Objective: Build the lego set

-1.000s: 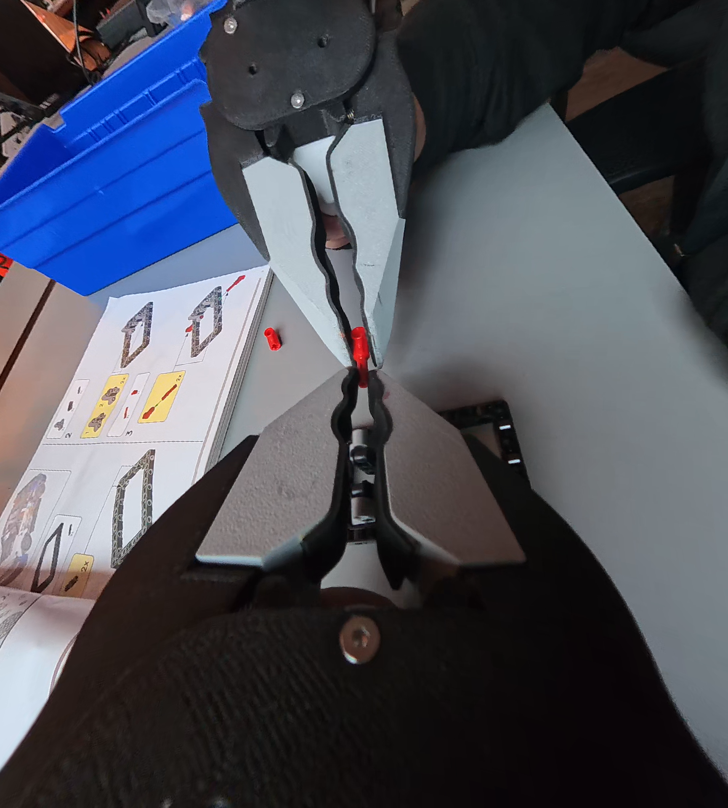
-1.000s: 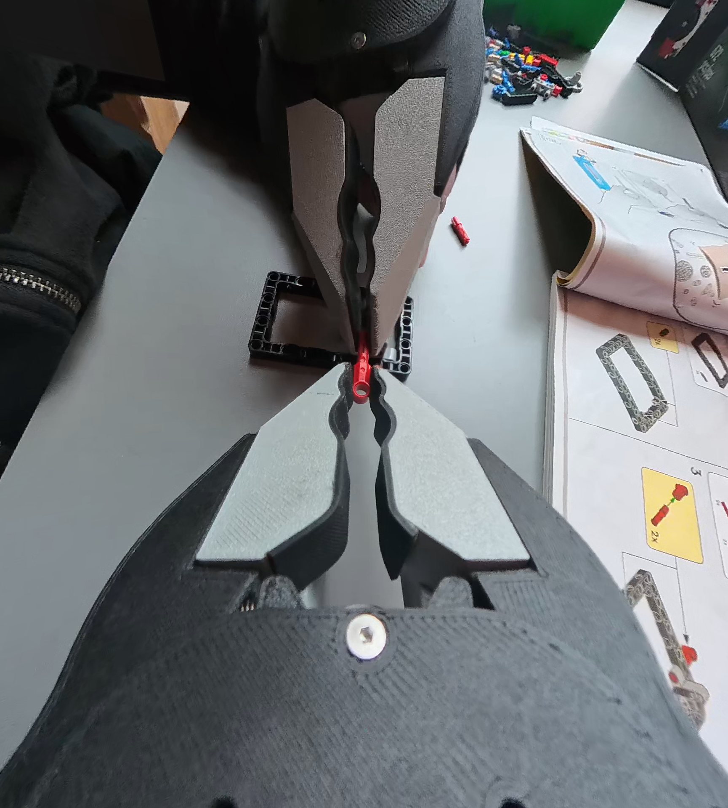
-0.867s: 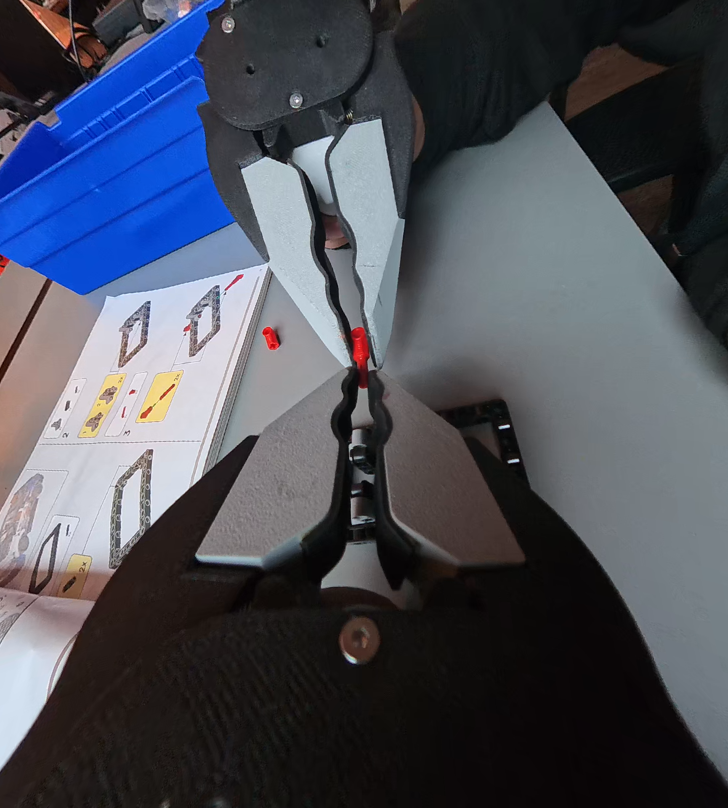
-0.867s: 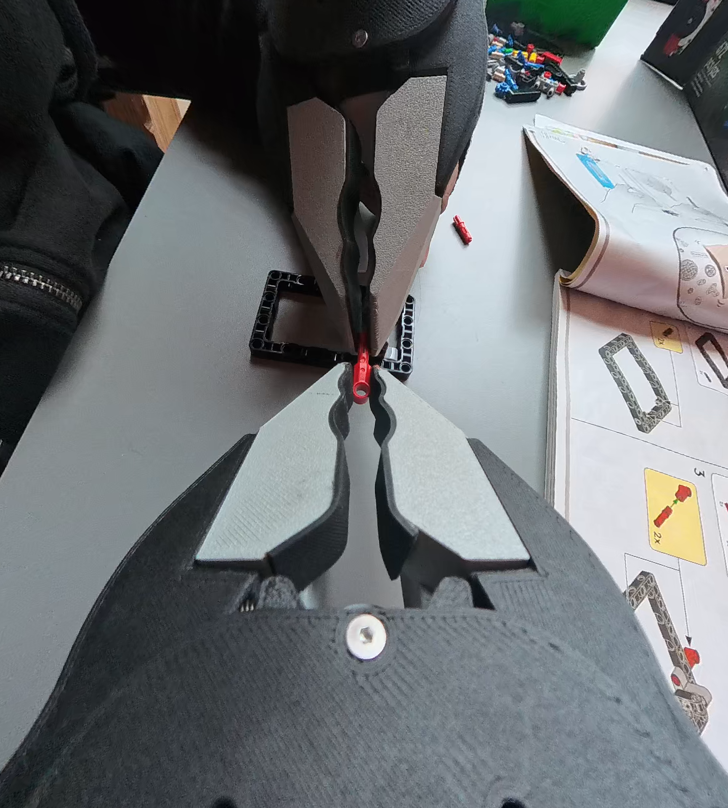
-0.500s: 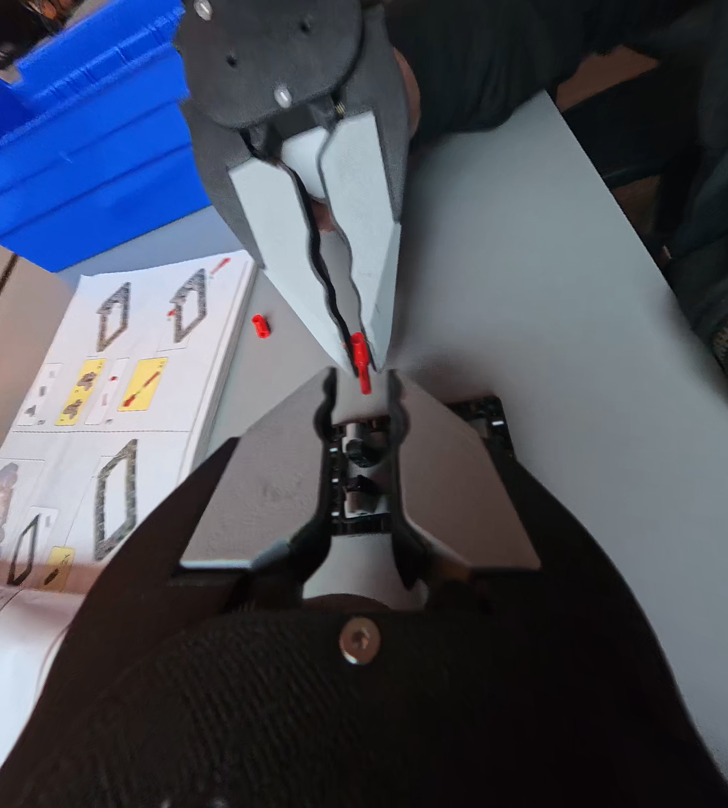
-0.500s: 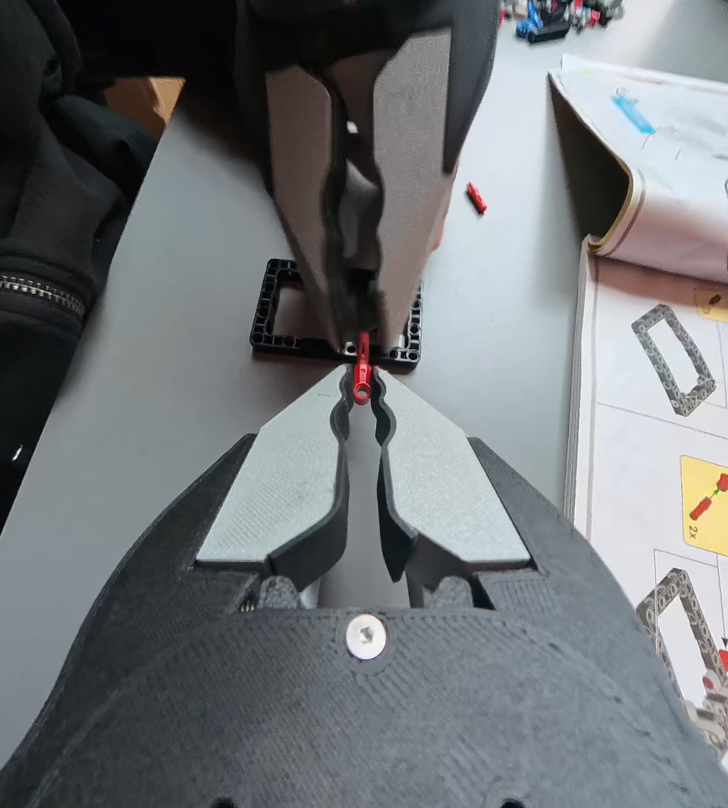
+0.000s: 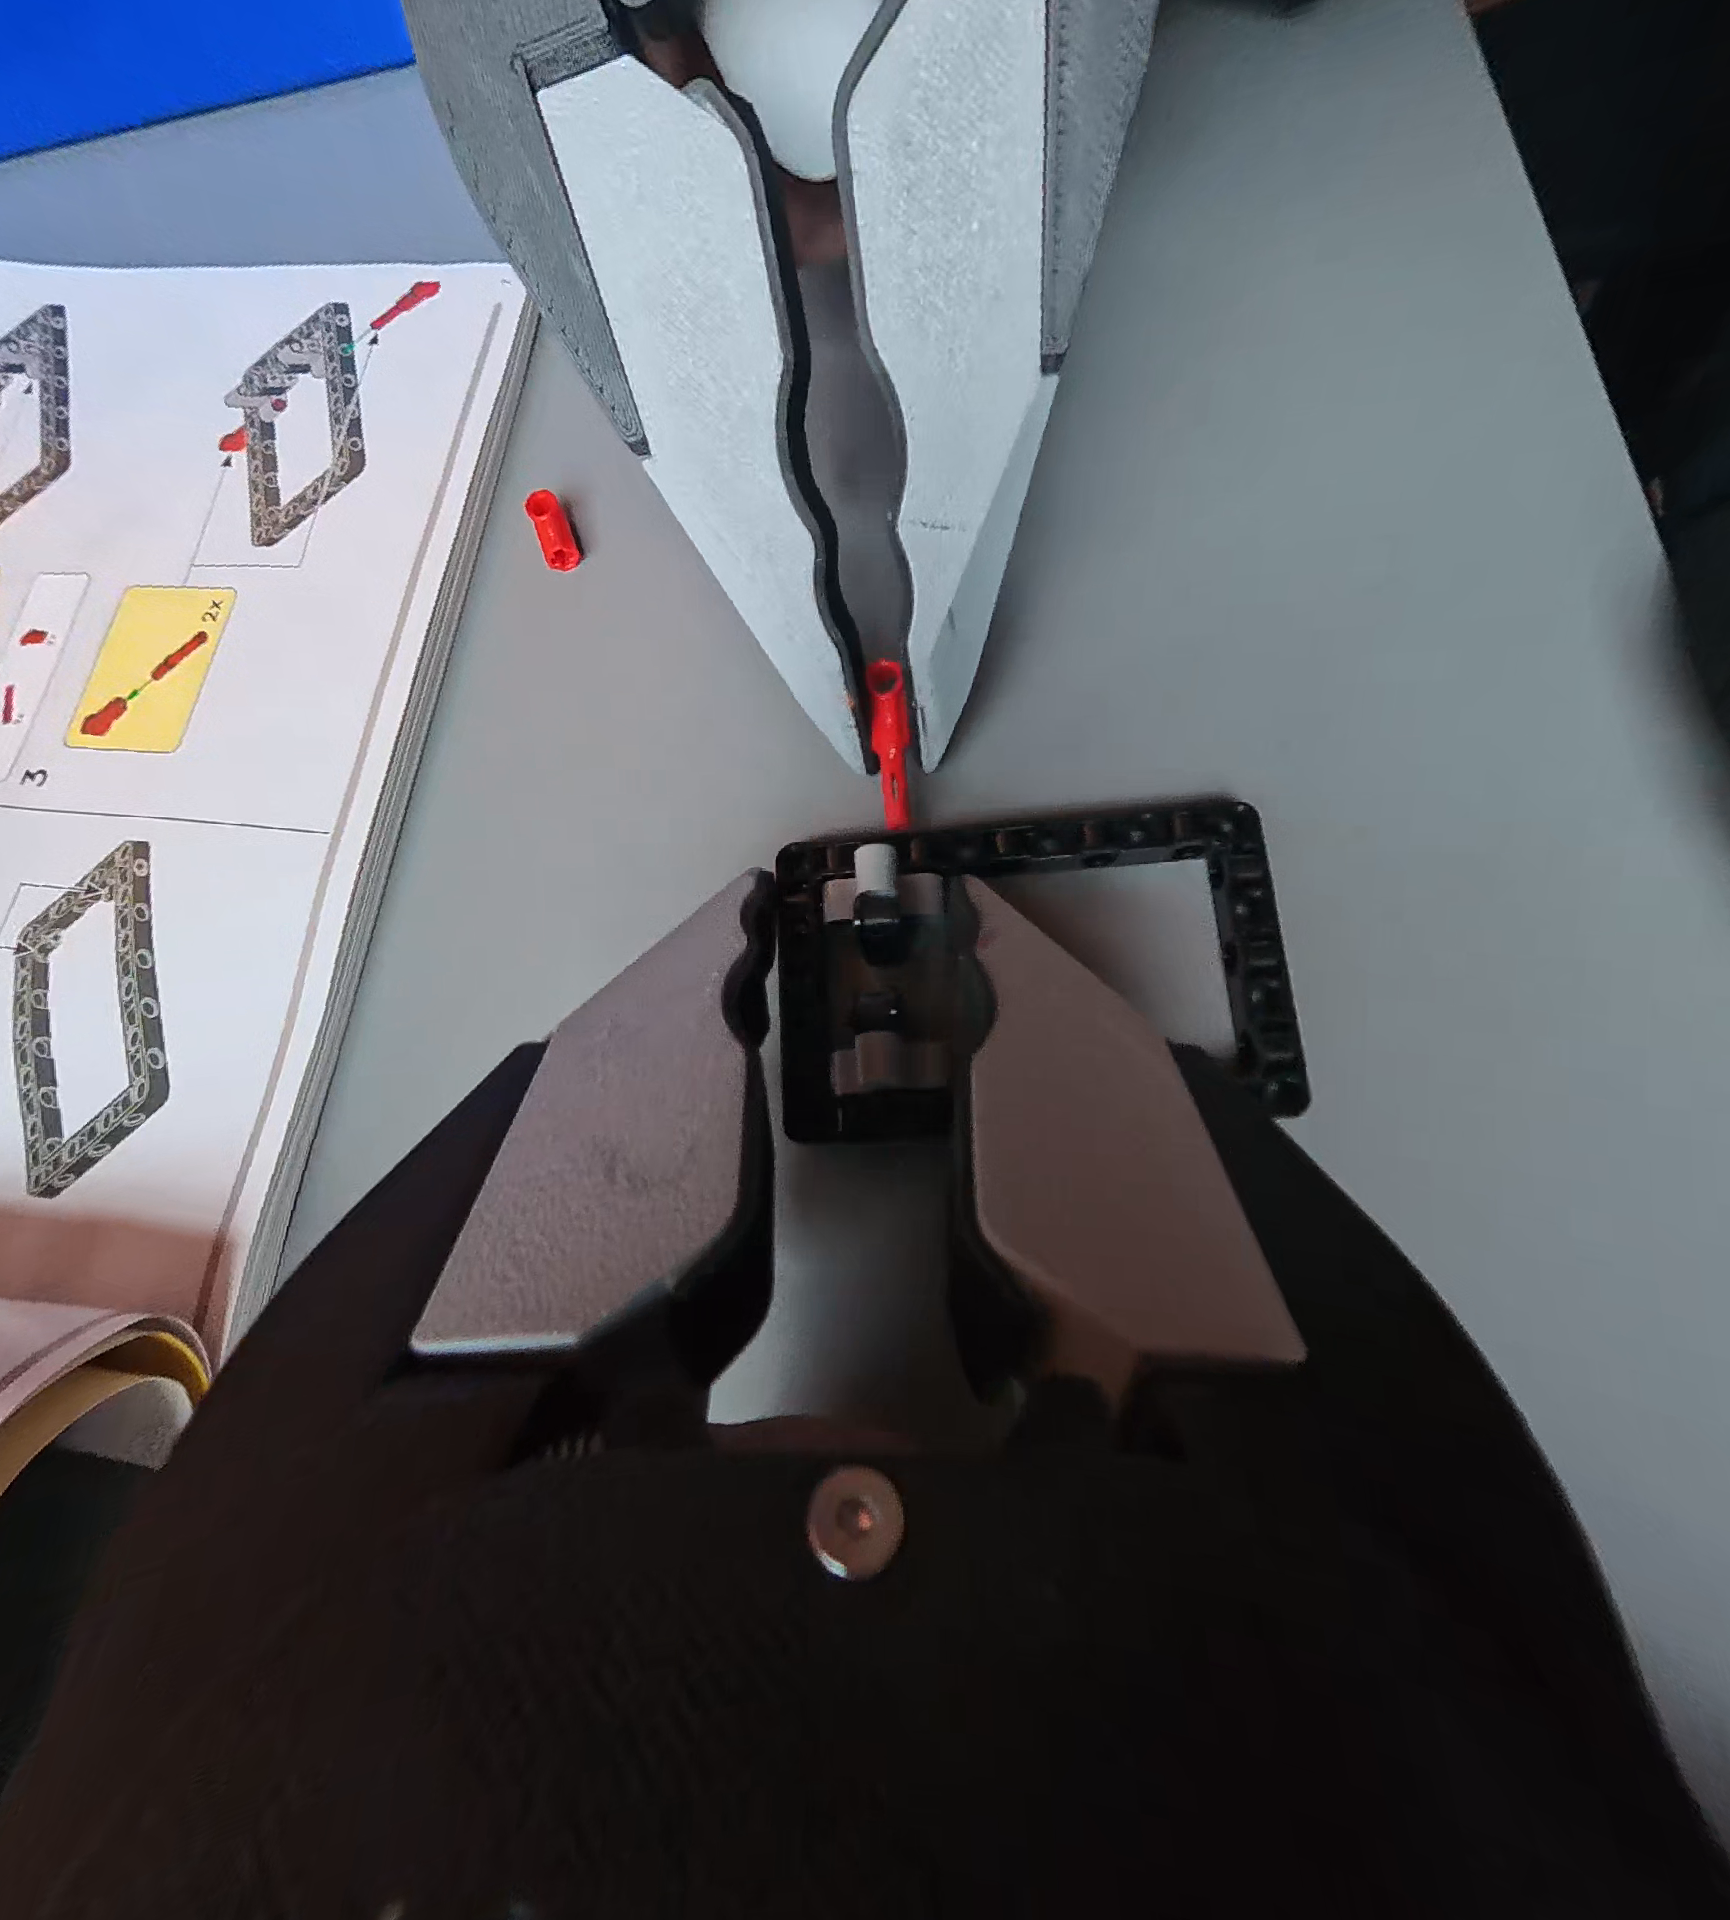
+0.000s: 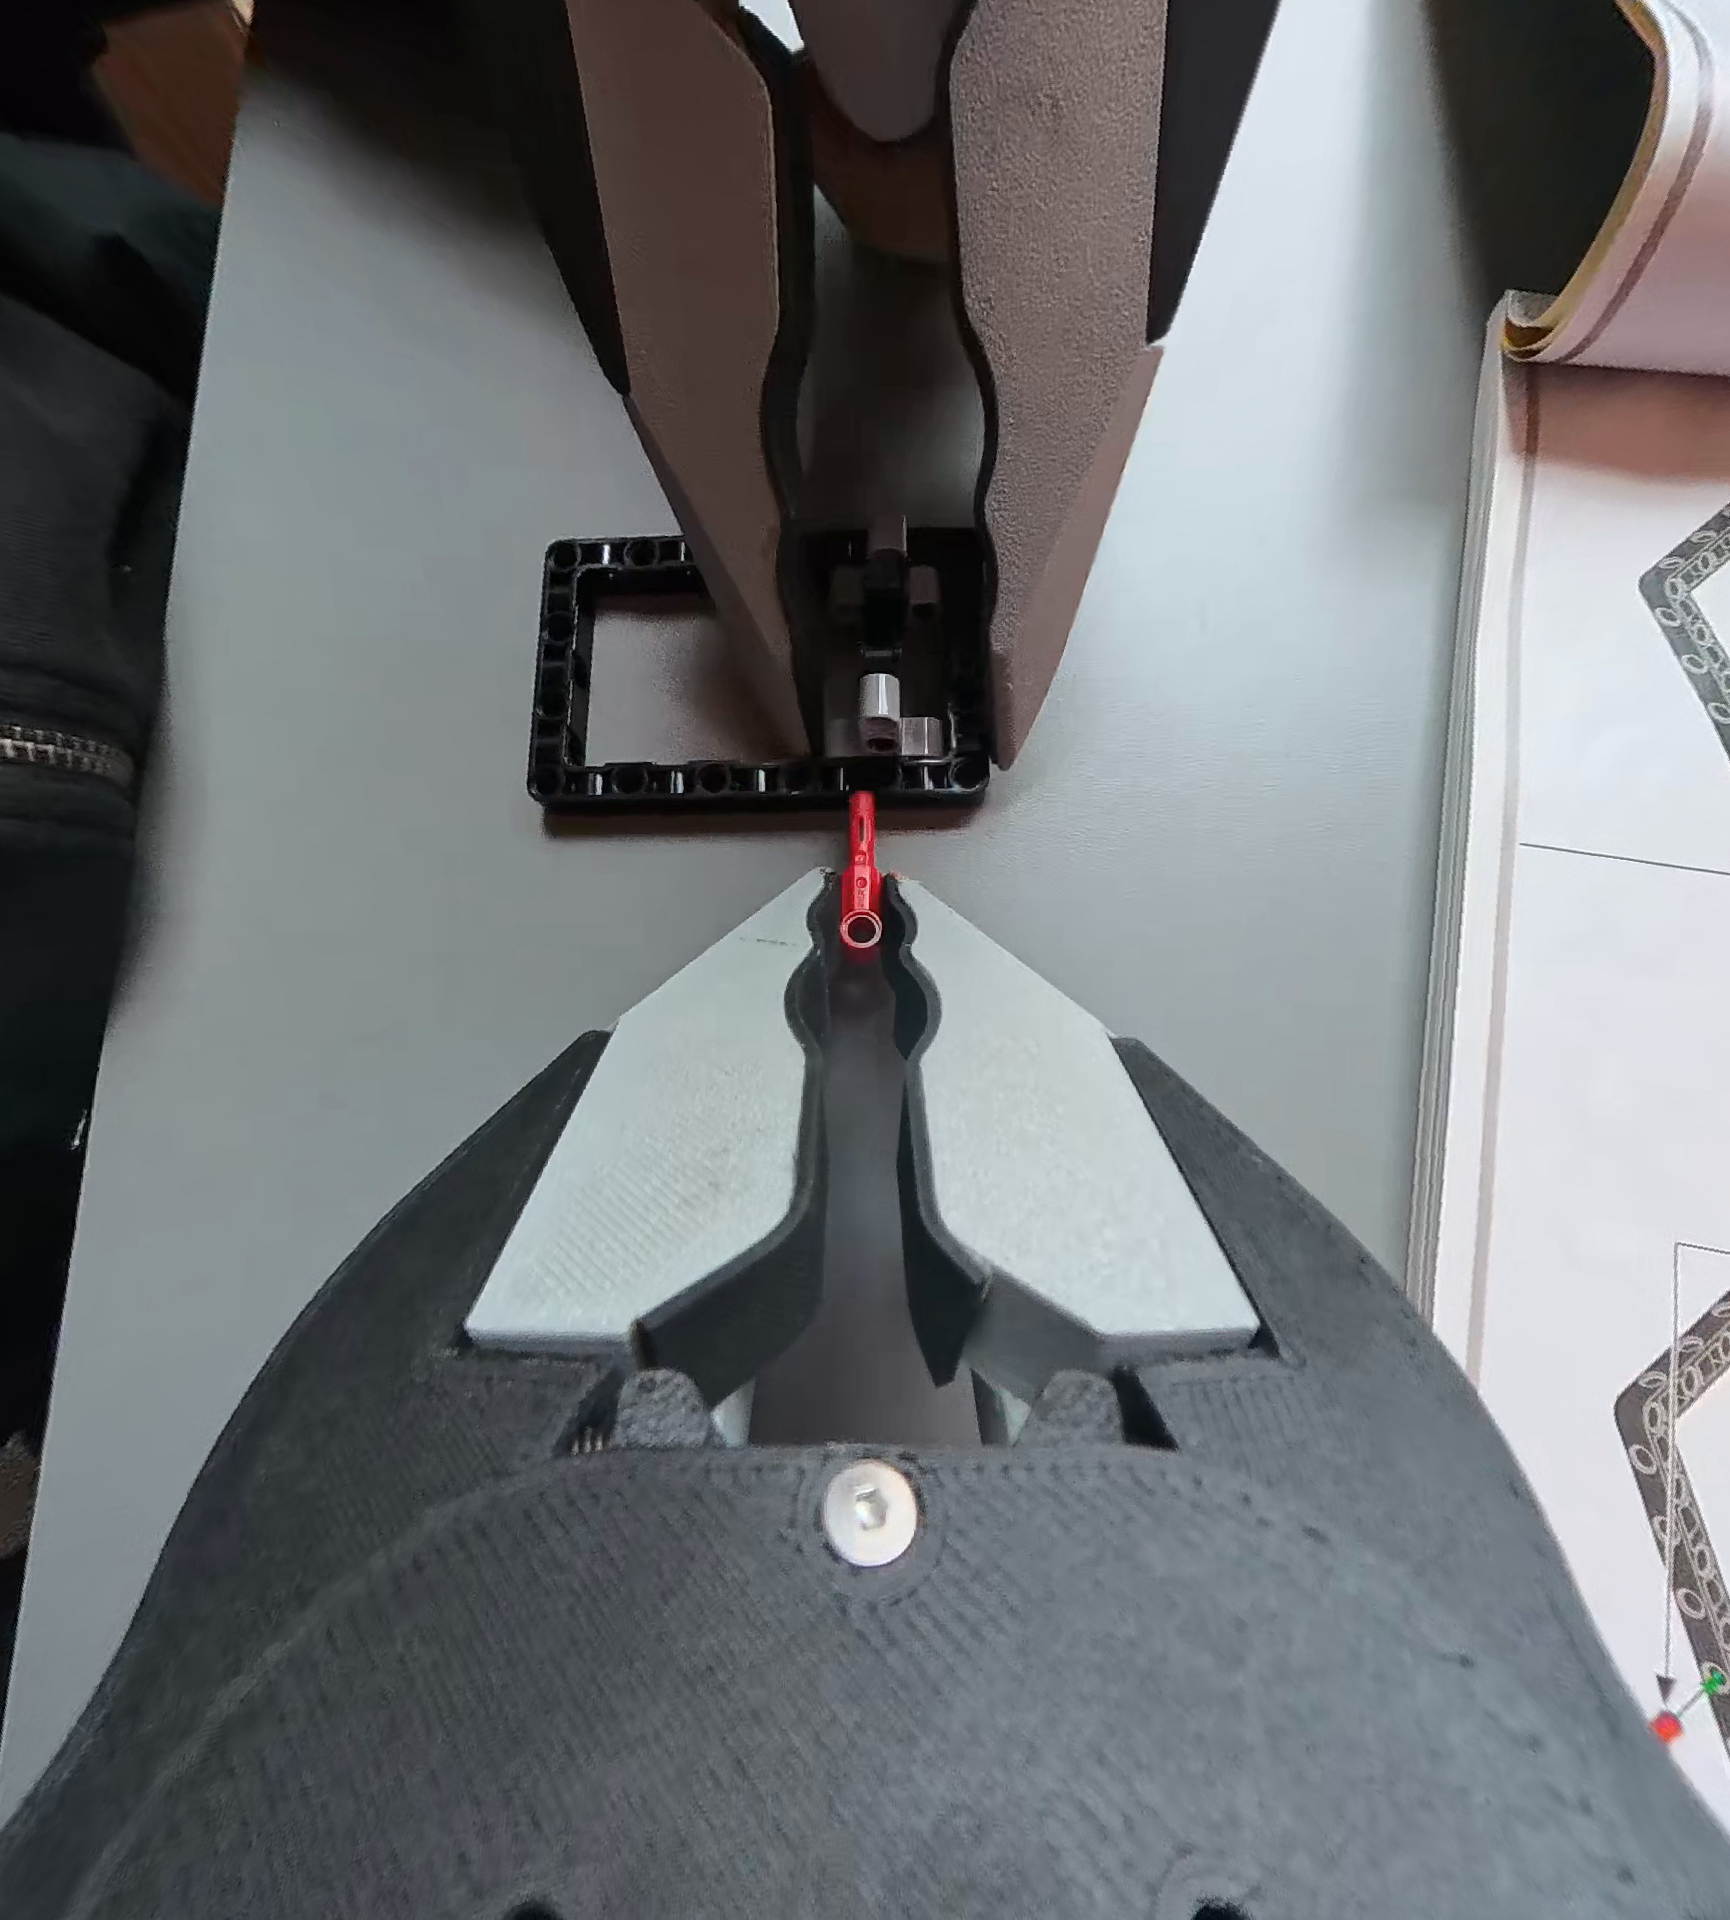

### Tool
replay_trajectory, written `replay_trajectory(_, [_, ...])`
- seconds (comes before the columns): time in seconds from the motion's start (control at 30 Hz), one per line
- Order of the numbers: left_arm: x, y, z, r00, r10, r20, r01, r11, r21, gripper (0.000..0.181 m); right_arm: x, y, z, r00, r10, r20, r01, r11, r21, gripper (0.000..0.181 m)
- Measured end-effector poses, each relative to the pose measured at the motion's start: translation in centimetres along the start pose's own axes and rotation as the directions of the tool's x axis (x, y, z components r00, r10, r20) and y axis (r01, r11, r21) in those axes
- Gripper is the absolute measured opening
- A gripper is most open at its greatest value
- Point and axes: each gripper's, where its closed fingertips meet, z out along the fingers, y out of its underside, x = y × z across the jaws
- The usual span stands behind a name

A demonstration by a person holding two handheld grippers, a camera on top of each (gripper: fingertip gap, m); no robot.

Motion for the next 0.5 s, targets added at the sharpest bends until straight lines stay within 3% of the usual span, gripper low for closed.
replay_trajectory(0.3, [-0.16,-0.01,0.02,0.999,-0.015,0.032,0.014,1.000,0.004,0.031,0.16,0.24,-0.10,0.995,-0.074,-0.060,0.070,0.996,-0.061,0.005])
replay_trajectory(0.5, [-0.18,-0.05,-0.11,0.997,0.017,0.069,-0.018,1.000,0.005,0.031,-0.16,0.19,-0.05,0.997,-0.076,-0.024,0.074,0.995,-0.074,0.005])
